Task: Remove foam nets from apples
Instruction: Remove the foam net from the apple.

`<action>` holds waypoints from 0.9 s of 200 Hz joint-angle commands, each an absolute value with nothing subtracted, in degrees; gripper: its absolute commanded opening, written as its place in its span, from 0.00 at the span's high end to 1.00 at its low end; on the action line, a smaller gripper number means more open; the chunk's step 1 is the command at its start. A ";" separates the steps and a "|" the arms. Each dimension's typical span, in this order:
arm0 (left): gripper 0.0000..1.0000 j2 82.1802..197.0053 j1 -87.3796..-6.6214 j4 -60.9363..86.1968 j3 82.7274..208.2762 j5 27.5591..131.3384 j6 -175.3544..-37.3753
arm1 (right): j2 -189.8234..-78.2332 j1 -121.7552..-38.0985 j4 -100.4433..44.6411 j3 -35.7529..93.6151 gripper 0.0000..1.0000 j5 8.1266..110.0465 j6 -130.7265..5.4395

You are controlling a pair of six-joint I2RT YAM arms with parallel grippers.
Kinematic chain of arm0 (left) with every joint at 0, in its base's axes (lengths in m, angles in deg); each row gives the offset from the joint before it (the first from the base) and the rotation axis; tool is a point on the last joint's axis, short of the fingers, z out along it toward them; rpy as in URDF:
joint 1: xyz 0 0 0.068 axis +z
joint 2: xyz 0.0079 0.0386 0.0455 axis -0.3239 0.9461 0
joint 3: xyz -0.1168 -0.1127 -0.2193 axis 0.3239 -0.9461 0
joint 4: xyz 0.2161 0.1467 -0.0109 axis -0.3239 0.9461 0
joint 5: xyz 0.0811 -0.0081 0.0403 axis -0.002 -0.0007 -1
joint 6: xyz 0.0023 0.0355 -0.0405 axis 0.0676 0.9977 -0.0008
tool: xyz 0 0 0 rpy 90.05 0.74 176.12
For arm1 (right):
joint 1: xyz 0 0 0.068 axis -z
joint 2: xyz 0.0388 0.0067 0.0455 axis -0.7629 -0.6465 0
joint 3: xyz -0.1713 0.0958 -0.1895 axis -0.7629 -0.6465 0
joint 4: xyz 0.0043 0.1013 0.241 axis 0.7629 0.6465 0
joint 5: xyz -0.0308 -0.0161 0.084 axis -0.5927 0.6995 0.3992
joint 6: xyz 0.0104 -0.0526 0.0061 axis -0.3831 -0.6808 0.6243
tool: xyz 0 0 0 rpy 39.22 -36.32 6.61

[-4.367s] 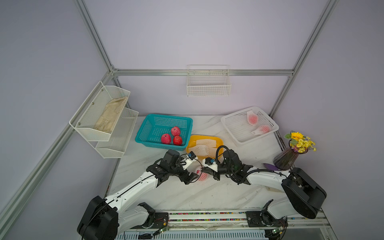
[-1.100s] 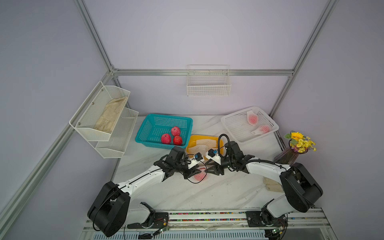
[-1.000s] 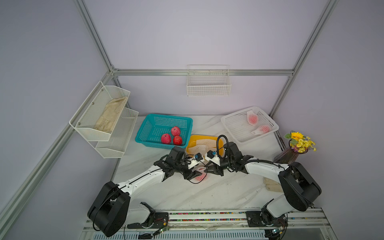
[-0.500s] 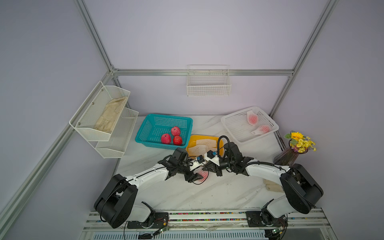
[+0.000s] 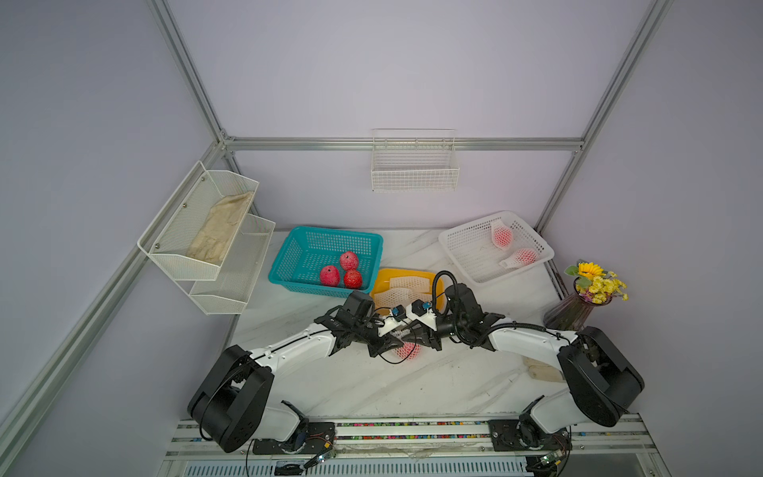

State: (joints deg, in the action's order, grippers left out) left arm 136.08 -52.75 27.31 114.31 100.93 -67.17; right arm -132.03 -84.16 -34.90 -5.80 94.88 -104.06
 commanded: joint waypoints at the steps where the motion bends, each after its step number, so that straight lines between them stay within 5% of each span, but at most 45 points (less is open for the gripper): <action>1: 0.74 134.53 -52.98 25.46 117.33 102.16 -67.50 | -129.31 -84.36 -33.19 -5.47 0.50 90.63 -105.13; 44: 0.79 131.51 -53.00 25.51 116.17 100.21 -67.35 | -128.10 -83.39 -30.88 -6.90 0.22 91.11 -103.18; 155: 0.88 128.60 -53.00 24.79 115.07 99.17 -66.73 | -135.62 -83.03 -30.08 -4.74 0.21 94.86 -101.15; 180: 0.89 128.39 -52.95 24.77 115.51 99.89 -67.00 | -135.04 -83.08 -35.49 -6.06 0.28 95.16 -99.74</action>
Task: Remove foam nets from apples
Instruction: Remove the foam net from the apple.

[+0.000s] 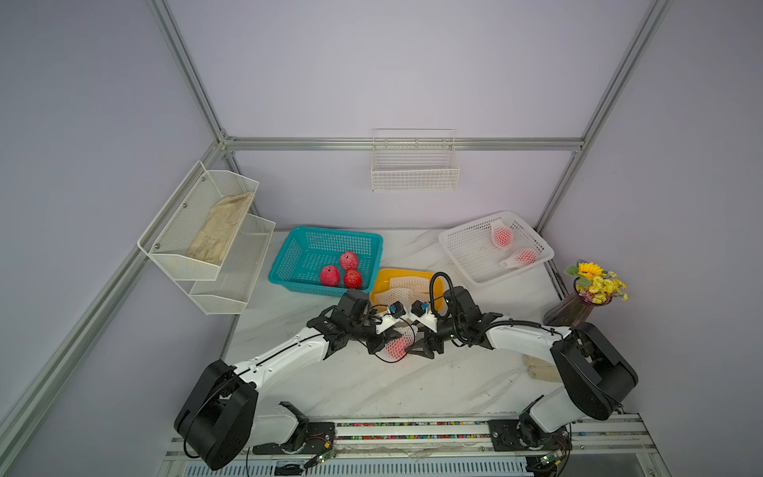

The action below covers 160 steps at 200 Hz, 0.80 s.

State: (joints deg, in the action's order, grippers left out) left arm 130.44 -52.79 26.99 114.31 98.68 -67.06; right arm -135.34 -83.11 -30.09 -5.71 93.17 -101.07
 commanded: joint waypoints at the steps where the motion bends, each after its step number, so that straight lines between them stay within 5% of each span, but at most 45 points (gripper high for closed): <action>1: 0.89 128.36 -52.98 24.79 115.53 99.90 -67.00 | -135.01 -83.06 -35.61 -6.07 0.28 95.16 -99.73; 27: 0.89 128.50 -53.00 24.81 115.57 100.43 -67.04 | -134.50 -83.03 -36.79 -6.06 0.40 95.62 -100.55; 73: 0.91 128.95 -52.96 24.26 115.90 100.71 -67.54 | -134.26 -83.10 -36.84 -5.51 0.76 97.07 -101.86; 112: 0.89 129.29 -53.00 24.13 115.74 100.49 -67.79 | -134.37 -83.13 -38.77 -4.52 0.92 98.68 -101.02; 121: 0.81 129.34 -53.00 24.71 115.72 99.88 -67.72 | -134.35 -83.12 -39.08 -4.26 0.95 98.74 -100.98; 135: 0.50 129.30 -53.03 26.45 115.87 98.36 -66.97 | -134.38 -83.12 -39.08 -3.90 0.96 98.87 -101.10; 160: 0.32 129.12 -53.00 28.82 115.55 96.22 -65.78 | -134.55 -83.17 -38.59 -3.46 0.98 98.92 -101.60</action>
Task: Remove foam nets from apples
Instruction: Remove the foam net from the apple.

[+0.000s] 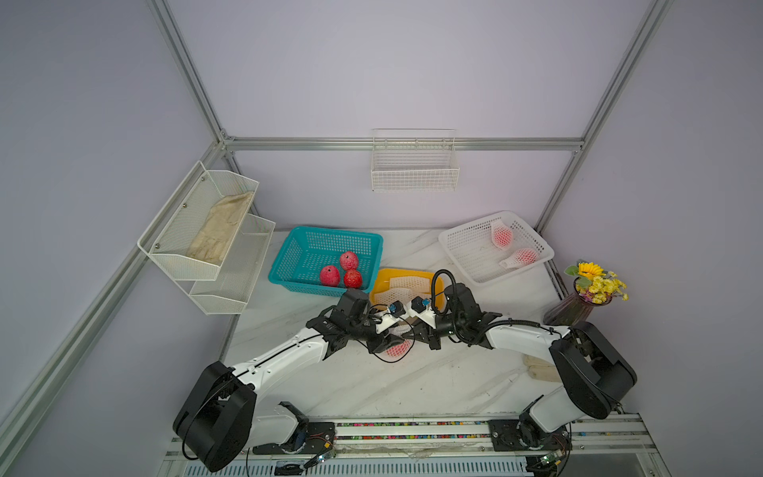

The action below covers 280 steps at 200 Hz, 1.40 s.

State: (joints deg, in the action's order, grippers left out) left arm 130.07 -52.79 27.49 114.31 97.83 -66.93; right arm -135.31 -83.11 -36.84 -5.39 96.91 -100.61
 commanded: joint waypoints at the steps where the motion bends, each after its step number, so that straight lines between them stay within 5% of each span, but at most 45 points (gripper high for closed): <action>1: 0.32 129.16 -53.00 28.79 115.55 96.18 -65.73 | -134.50 -83.15 -38.57 -3.45 0.98 98.98 -101.63; 45: 0.34 131.66 -52.96 27.62 116.12 96.64 -65.68 | -134.49 -83.46 -37.99 -2.50 0.98 99.47 -101.52; 112: 0.68 135.00 -53.01 26.30 118.01 99.47 -65.84 | -134.37 -83.83 -38.17 -2.29 0.97 98.38 -101.19; 165: 0.86 134.61 -53.00 26.64 117.80 99.44 -65.85 | -134.53 -83.80 -37.37 -0.96 0.96 97.64 -101.72; 177: 0.88 134.25 -53.00 26.55 117.68 99.00 -65.94 | -134.84 -83.83 -35.55 -0.40 0.92 97.36 -101.99; 231: 0.94 129.97 -52.92 21.26 116.50 98.25 -68.84 | -132.74 -83.73 -39.17 -5.90 0.38 94.30 -98.71; 280: 0.97 129.36 -52.92 20.42 116.90 99.37 -69.49 | -133.50 -83.74 -42.66 -6.87 0.39 94.23 -97.04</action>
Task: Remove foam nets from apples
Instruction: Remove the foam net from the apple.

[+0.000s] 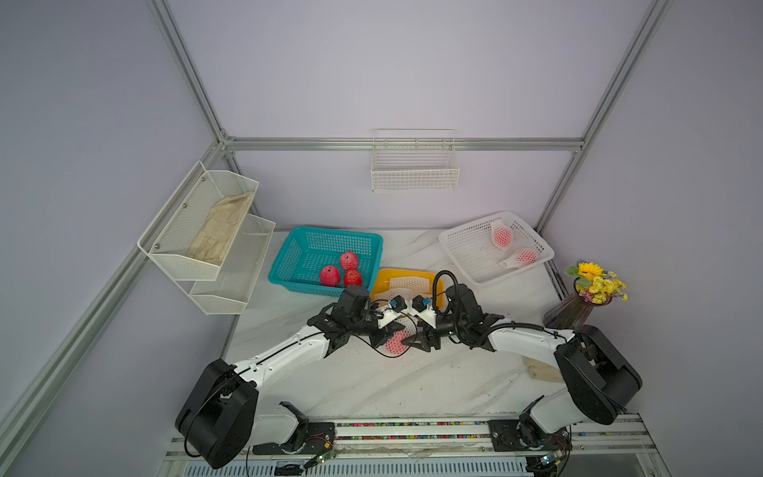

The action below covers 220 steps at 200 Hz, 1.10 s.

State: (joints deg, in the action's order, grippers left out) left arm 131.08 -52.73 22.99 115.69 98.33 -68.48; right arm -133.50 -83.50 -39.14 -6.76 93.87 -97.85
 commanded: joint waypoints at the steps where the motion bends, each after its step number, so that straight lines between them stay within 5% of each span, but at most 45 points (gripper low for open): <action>1: 0.97 129.37 -52.92 20.38 116.88 99.42 -69.52 | -133.58 -83.74 -42.63 -6.78 0.39 94.26 -97.06; 82: 0.98 129.18 -52.95 18.93 115.81 99.88 -70.42 | -136.55 -83.74 -42.16 -4.71 0.90 97.74 -97.09; 95: 0.92 129.50 -52.93 19.62 115.87 98.72 -70.18 | -136.65 -83.74 -42.06 -4.58 0.93 97.80 -97.32; 129: 0.47 129.10 -52.83 23.95 116.75 91.51 -70.59 | -136.61 -83.74 -41.98 -4.66 0.95 96.99 -97.90; 144: 0.36 128.06 -52.74 25.04 116.20 87.89 -71.26 | -136.65 -83.74 -41.98 -4.62 1.00 96.51 -98.11; 220: 0.44 131.96 -52.46 32.11 117.03 93.36 -65.25 | -137.69 -83.74 -41.51 -2.96 0.98 95.95 -98.16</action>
